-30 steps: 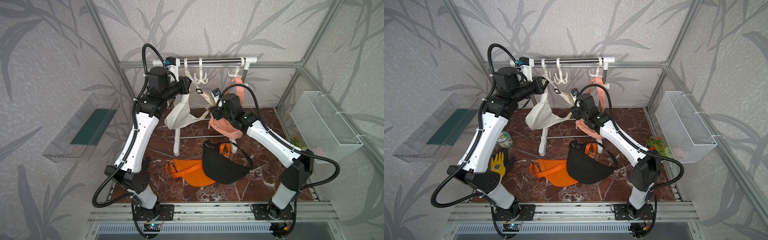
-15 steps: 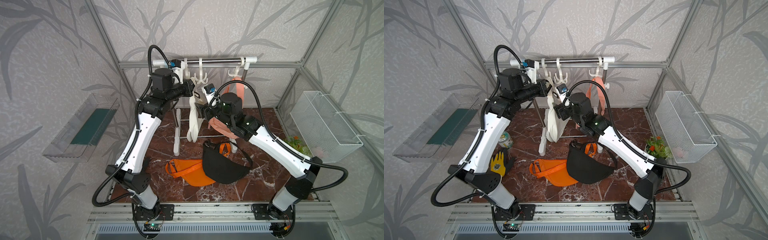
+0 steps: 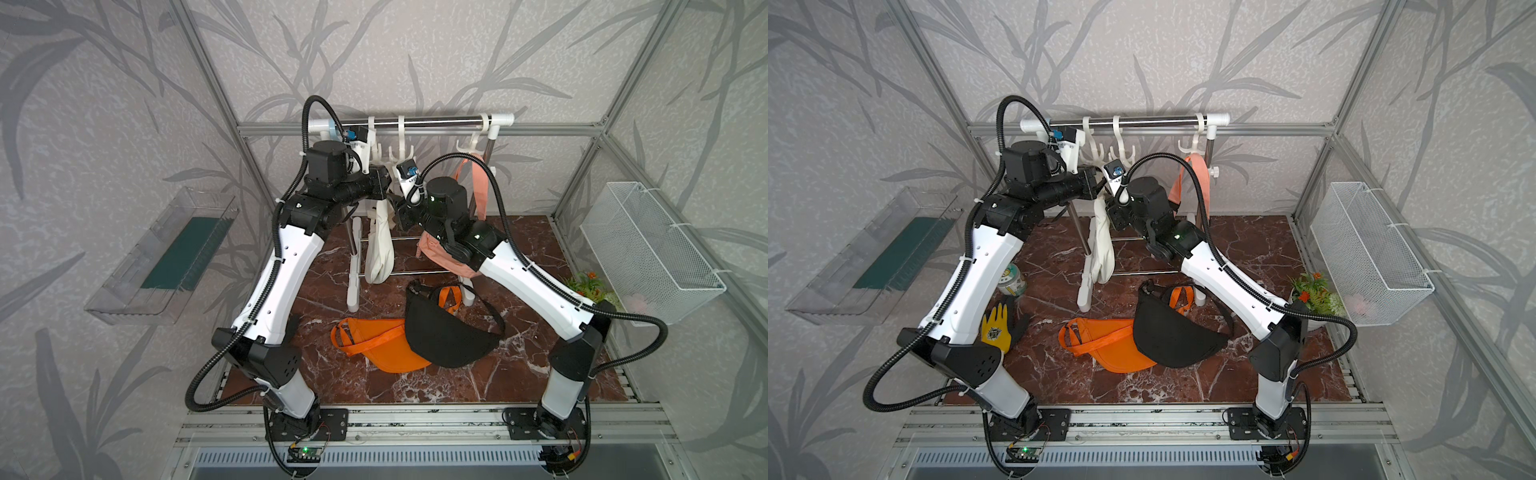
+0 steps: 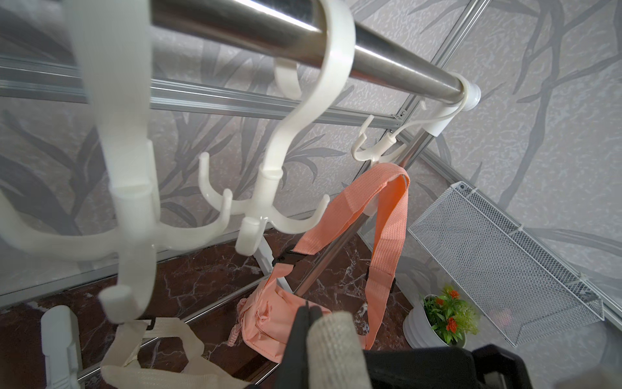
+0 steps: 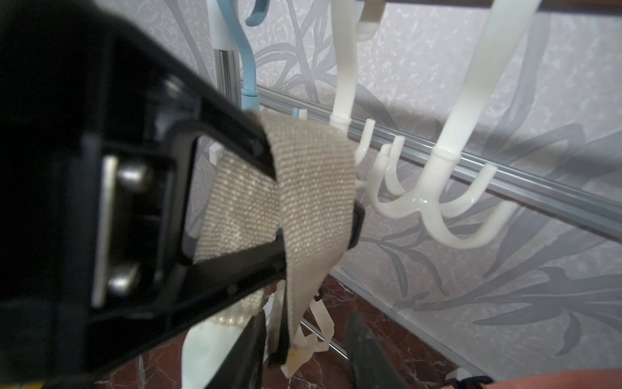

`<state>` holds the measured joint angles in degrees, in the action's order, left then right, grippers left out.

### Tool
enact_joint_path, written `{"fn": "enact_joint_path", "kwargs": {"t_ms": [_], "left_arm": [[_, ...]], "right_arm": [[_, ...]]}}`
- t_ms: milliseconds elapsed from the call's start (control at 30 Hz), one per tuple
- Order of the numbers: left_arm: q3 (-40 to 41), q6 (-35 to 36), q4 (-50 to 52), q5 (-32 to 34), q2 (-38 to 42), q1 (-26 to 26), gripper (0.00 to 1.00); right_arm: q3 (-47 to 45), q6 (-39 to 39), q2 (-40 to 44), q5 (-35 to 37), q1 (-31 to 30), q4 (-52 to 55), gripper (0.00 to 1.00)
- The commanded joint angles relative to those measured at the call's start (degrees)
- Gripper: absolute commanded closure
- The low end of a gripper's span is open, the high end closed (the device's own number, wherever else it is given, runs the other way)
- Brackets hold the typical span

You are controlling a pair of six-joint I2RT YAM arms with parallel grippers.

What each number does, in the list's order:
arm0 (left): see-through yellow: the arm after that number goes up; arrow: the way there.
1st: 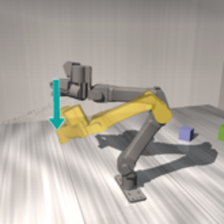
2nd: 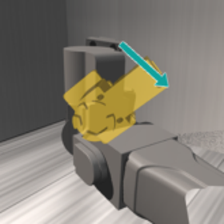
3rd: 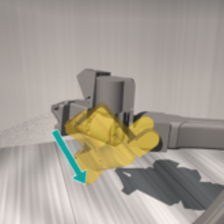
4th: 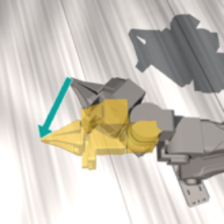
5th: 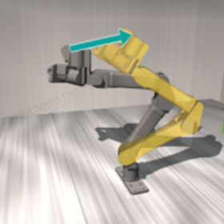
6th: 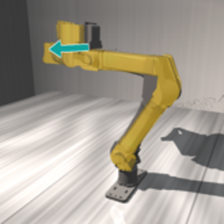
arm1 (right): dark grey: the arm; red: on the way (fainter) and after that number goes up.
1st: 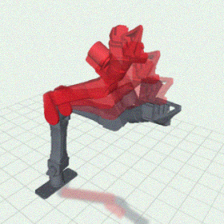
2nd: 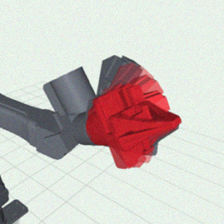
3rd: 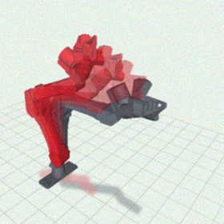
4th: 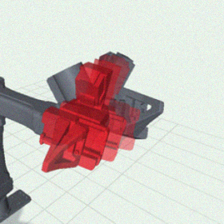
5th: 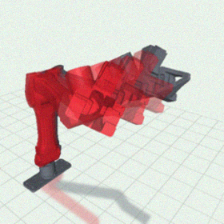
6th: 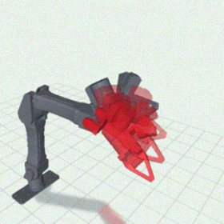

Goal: Hang the bag on a hook
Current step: Adjust the bag.

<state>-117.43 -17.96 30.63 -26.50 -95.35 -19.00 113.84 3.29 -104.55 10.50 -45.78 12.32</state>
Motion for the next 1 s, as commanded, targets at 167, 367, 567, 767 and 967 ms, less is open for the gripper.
{"fn": "enact_joint_path", "kwargs": {"t_ms": [167, 367, 567, 767, 967], "left_arm": [[3.9, 3.8, 1.4, -3.8, 4.2, 0.0, 1.0], [7.3, 4.0, 0.9, -0.4, 5.6, 0.2, 1.0], [14.9, 4.4, -5.9, 2.2, 6.9, 0.2, 0.75], [20.0, 4.9, -12.0, -1.2, 7.8, -0.2, 0.65], [29.5, 13.7, -20.1, -4.4, 13.0, -3.7, 0.4]], "right_arm": [[1.1, -2.2, 0.3, 1.6, 2.2, -1.1, 1.0], [-1.2, -1.6, 3.5, 3.0, 3.7, -0.8, 1.0], [-1.7, -0.9, 6.4, 2.8, 4.4, -0.2, 1.0], [-0.6, -0.9, 8.6, 1.0, 4.4, 0.9, 1.0], [0.7, -0.7, 8.3, -0.1, 4.4, 2.0, 1.0]]}}
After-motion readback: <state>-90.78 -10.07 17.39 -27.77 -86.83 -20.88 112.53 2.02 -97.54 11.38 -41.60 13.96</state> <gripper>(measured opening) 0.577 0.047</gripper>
